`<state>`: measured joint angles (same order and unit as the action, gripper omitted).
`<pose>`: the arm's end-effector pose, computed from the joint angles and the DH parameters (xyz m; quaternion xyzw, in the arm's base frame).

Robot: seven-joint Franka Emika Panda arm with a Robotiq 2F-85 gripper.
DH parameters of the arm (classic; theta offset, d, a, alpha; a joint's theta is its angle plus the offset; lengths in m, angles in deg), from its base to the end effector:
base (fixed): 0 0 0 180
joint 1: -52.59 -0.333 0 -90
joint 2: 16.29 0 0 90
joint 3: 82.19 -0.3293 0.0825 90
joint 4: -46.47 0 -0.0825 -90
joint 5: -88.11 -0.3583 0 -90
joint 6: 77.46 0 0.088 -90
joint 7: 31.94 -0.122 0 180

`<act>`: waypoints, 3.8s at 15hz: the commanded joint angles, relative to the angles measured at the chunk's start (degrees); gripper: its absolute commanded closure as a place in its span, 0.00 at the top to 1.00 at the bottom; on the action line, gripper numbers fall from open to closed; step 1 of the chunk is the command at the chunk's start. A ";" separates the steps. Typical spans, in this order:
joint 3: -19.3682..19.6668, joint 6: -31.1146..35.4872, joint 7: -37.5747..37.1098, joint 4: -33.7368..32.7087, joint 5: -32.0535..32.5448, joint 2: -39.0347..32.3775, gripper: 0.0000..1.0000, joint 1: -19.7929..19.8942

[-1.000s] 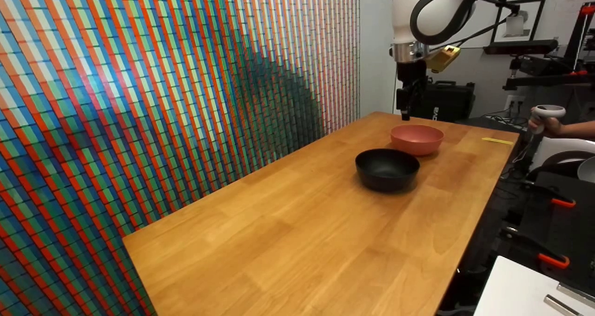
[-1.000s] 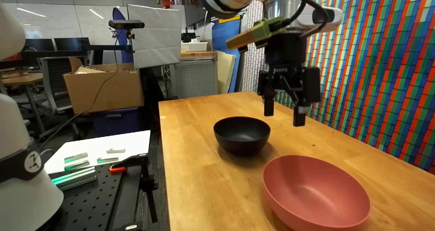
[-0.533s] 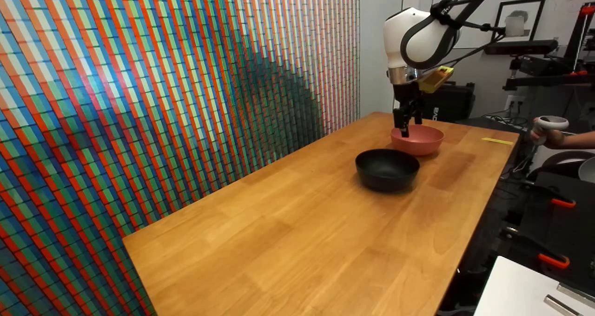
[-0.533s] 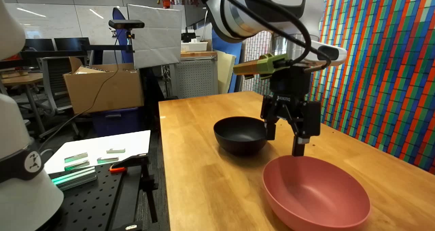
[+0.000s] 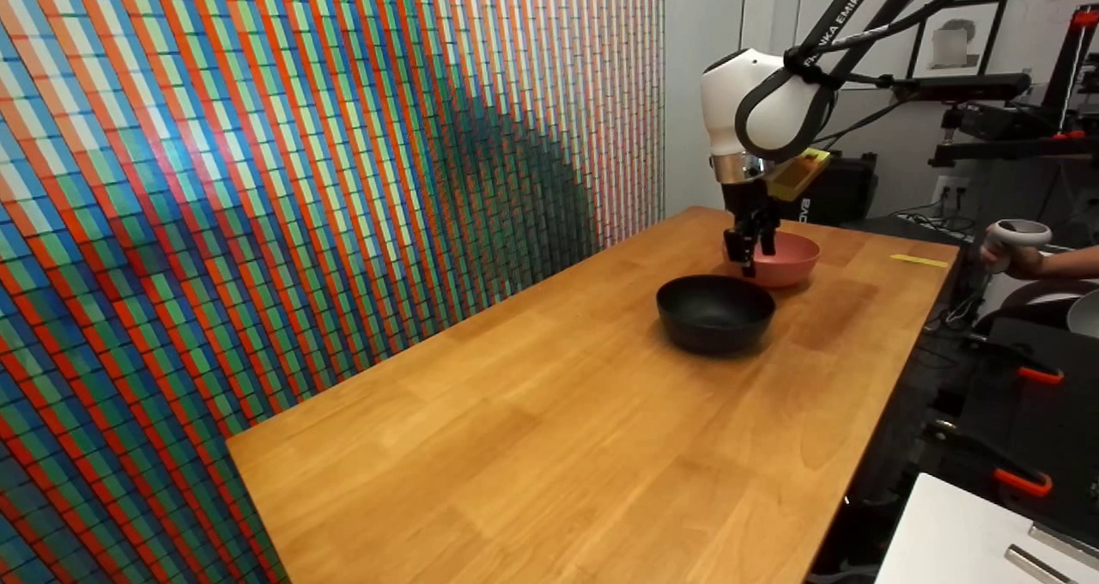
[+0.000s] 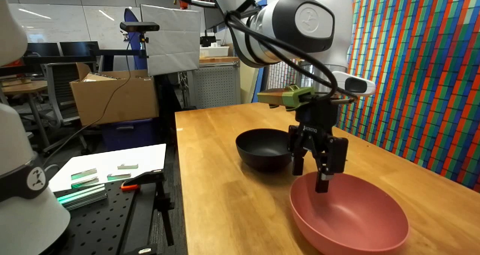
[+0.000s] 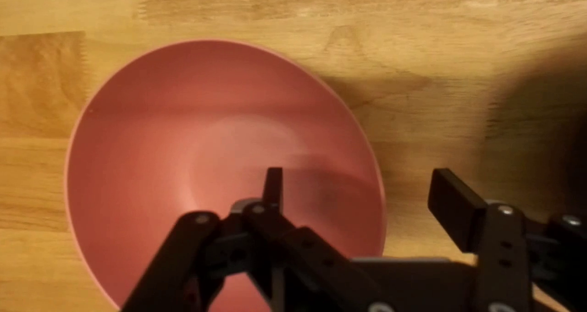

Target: Put the right bowl in the left bowl

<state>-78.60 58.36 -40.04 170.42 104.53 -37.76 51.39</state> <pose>0.5351 -0.0286 0.2271 0.9910 0.0210 -0.0783 0.1062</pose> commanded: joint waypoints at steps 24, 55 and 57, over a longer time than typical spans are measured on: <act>-8.90 -3.65 9.46 -0.09 -9.06 12.58 0.01 -3.69; -13.71 -6.98 3.50 1.72 -2.52 4.45 0.51 -12.58; -14.01 -7.47 6.54 2.42 -6.39 5.94 0.66 -10.80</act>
<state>-92.26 51.63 -37.72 171.35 102.78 -34.71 38.35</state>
